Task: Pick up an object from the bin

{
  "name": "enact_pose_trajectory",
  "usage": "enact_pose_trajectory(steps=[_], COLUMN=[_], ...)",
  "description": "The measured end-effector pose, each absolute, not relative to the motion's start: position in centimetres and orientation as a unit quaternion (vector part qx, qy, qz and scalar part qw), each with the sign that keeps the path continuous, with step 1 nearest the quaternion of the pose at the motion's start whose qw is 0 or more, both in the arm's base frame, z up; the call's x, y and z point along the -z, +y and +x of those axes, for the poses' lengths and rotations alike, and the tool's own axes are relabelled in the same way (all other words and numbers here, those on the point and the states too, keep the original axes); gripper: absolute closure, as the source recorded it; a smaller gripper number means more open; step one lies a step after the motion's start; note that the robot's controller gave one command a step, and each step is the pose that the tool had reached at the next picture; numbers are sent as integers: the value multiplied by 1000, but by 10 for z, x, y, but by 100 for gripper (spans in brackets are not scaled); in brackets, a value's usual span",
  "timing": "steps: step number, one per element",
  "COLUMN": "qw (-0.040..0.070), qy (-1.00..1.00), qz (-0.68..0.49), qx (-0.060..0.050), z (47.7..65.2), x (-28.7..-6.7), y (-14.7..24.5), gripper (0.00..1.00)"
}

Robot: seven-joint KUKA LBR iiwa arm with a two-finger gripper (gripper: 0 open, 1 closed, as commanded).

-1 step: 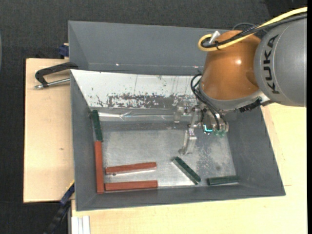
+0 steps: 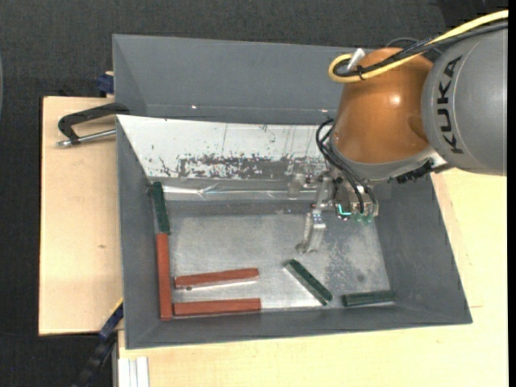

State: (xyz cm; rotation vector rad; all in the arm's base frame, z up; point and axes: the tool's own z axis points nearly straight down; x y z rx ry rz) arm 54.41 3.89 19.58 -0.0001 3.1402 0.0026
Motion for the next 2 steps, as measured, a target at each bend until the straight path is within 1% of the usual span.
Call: enact_pose_trajectory(steps=[1,2], qw=[1,-2], qy=[1000,1000], qz=[0,-27], qx=[-1,0], z=[544,545], x=[-195,-155], y=[39,41], gripper=[0,0])
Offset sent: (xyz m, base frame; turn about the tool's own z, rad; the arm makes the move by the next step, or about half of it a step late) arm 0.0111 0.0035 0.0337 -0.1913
